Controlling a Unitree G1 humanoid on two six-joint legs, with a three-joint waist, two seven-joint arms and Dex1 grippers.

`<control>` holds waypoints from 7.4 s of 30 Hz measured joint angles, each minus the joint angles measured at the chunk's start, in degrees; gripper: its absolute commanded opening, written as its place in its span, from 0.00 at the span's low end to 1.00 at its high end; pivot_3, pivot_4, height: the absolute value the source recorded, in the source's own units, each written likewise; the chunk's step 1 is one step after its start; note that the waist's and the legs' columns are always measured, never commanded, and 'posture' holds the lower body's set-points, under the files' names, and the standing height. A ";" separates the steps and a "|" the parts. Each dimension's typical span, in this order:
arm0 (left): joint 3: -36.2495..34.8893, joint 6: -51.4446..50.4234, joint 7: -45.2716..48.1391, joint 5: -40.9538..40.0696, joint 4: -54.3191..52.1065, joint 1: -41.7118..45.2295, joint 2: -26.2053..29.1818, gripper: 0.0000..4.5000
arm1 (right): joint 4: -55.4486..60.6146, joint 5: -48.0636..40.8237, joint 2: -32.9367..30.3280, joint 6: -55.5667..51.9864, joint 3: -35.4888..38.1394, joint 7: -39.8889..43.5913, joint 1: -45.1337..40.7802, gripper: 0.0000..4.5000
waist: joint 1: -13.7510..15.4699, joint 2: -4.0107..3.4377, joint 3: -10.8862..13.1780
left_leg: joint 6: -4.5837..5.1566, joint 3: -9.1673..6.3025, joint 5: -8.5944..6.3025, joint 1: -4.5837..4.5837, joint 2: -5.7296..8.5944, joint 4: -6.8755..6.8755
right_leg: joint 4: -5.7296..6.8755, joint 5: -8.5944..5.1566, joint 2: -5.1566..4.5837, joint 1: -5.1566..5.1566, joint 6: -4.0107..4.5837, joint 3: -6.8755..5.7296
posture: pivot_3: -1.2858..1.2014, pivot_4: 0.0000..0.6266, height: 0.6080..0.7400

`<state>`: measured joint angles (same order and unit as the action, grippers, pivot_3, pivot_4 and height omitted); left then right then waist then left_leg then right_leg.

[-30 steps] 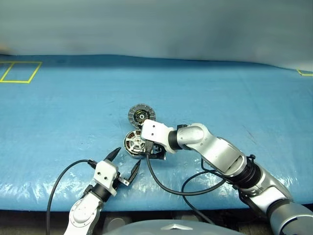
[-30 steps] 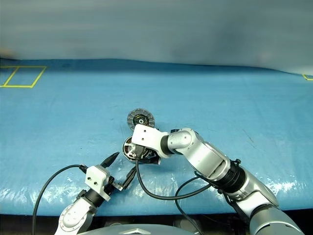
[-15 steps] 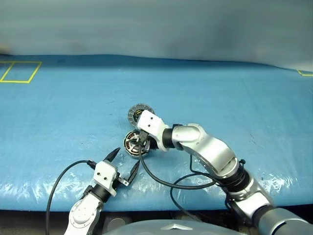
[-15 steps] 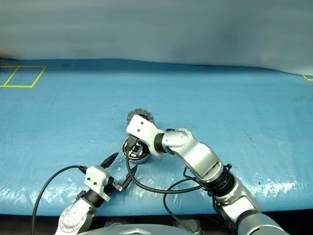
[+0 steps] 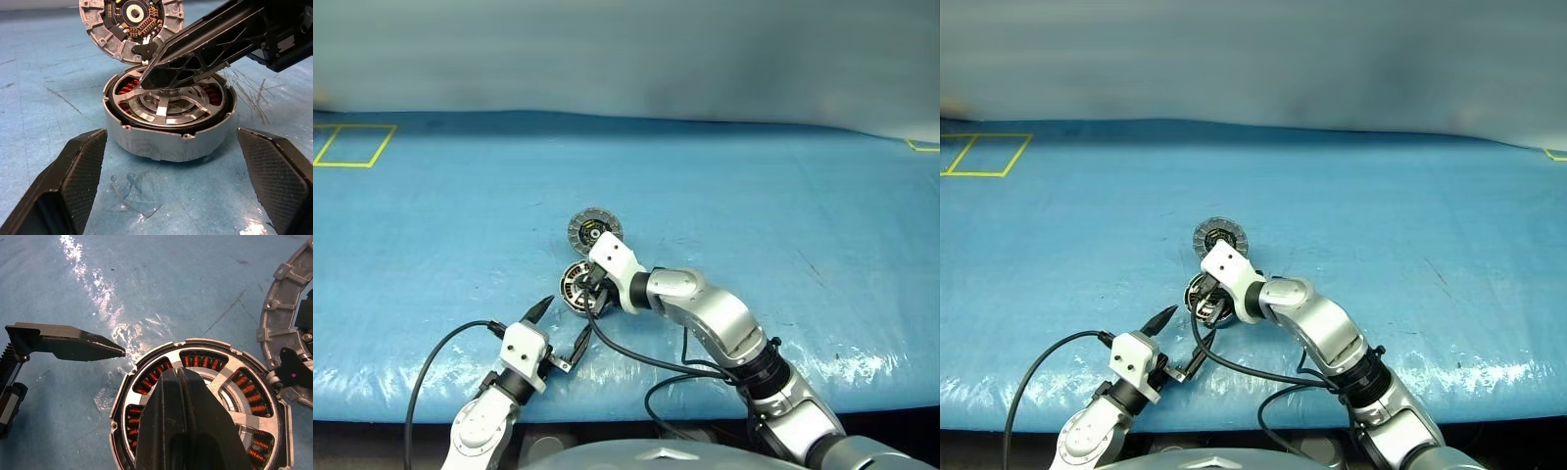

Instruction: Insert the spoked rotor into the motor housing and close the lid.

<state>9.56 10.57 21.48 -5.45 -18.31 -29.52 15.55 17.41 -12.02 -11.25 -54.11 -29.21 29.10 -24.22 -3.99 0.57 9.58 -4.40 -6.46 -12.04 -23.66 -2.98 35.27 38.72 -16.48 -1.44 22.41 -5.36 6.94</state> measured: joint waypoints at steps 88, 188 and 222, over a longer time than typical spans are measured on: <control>-0.07 -4.49 1.04 -0.20 -4.29 -0.92 1.34 1.00 | -0.21 5.00 0.94 16.97 -1.54 -5.15 9.26 0.99 | -0.14 -0.14 0.16 | -0.07 0.00 0.05 -0.07 -0.02 0.00 | 0.07 -0.01 0.03 0.07 0.02 0.02 | 0.52 0.24 1.00; -18.95 -56.68 1.49 -49.32 0.21 24.61 6.81 0.00 | -2.50 12.99 -0.87 6.59 -5.03 0.45 1.98 0.67 | 0.07 -0.09 -1.39 | -0.08 0.01 0.03 0.98 0.02 -0.24 | -0.73 -0.06 -0.06 -0.84 0.25 0.01 | 0.52 0.24 1.00; -14.45 -56.21 3.80 -38.35 -0.20 26.11 6.99 0.00 | 7.07 1.01 1.19 -6.80 12.71 0.63 10.86 0.99 | 0.81 -0.06 -1.30 | -0.20 0.01 -0.05 0.81 0.02 -0.86 | -1.06 -0.22 -0.10 -0.56 0.37 0.01 | 0.52 0.24 1.00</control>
<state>-4.89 -45.64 25.29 -43.80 -18.50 -3.40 22.54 24.47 -11.01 -10.07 -60.92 -16.50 29.73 -13.36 -3.19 0.51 8.28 -4.61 -6.44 -12.09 -22.85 -2.96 34.41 37.66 -16.70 -1.54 21.85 -4.99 6.96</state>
